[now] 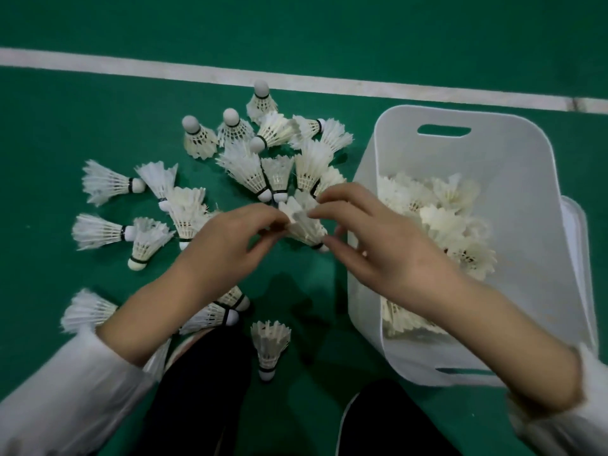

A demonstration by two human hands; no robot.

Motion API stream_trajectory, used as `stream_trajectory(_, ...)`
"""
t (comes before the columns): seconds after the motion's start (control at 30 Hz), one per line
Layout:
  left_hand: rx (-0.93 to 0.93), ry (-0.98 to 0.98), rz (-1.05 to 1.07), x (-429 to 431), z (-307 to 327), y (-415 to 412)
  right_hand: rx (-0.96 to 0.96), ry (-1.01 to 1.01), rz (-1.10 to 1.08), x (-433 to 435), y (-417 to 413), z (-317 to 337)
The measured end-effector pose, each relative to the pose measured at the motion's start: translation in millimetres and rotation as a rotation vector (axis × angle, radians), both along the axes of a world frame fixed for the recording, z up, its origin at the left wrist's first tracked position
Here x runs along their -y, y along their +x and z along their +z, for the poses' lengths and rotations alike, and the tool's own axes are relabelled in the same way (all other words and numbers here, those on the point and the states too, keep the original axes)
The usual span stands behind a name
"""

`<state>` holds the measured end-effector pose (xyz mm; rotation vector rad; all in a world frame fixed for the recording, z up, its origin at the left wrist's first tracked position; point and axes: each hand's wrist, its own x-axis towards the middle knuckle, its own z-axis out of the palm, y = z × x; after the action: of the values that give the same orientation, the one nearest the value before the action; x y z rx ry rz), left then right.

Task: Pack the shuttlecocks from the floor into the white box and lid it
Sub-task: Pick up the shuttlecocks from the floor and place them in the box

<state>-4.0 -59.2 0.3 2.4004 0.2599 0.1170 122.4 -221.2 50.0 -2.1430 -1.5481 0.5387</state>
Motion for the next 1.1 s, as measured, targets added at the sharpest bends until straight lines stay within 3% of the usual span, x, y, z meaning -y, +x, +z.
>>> stream_trajectory(0.43,0.023,0.017,-0.047,-12.7,-18.2,-19.0,0.029,-0.148,0.094,-38.1,-7.1,-47.2)
stream_trajectory(0.7,-0.235,0.157,0.463,-94.7,-46.7,-26.1,0.003,-0.155,0.057,-40.4,-8.4,-60.1)
stream_trajectory(0.87,-0.391,0.186,0.439,-114.3,-77.7,-23.5,0.021,-0.168,0.037,-38.2,-6.4,-62.2)
stream_trajectory(1.1,-0.249,0.178,0.448,-113.5,-72.8,-28.8,0.023,-0.153,0.025,-37.2,-3.2,-64.8)
